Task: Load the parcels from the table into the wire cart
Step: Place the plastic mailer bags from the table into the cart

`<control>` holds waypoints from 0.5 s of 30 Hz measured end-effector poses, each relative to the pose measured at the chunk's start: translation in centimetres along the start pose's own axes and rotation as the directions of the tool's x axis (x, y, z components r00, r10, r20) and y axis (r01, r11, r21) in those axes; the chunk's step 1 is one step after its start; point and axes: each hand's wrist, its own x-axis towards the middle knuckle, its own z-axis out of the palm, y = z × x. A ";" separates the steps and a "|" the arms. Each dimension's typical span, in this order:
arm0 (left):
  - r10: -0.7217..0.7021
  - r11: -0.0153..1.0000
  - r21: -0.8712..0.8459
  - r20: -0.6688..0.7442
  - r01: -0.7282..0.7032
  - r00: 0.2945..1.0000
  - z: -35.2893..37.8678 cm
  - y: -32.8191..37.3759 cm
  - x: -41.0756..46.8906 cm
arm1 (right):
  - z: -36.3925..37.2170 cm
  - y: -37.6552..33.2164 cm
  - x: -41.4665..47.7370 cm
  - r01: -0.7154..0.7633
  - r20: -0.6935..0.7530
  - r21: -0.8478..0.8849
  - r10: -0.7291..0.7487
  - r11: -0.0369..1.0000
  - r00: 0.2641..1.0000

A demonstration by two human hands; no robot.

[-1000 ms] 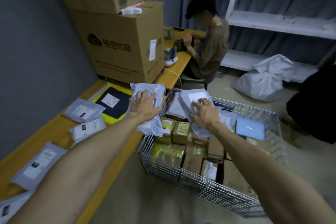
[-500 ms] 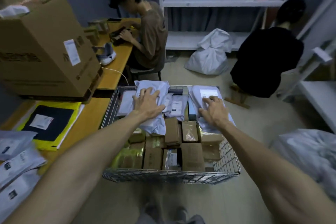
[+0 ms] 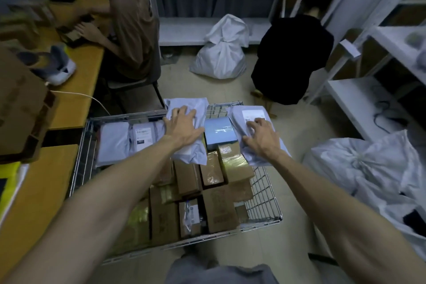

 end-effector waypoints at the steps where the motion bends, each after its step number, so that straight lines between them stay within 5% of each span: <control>1: 0.004 1.000 -0.008 0.012 -0.004 1.000 0.4 0.0 0.8 | 0.1 0.0 0.6 -0.011 -0.004 0.005 0.011 1.000 1.000; 15: -0.093 0.987 -0.113 0.184 0.115 0.979 8.0 0.0 11.2 | 7.1 1.2 11.8 -0.047 0.160 0.032 0.042 0.998 0.986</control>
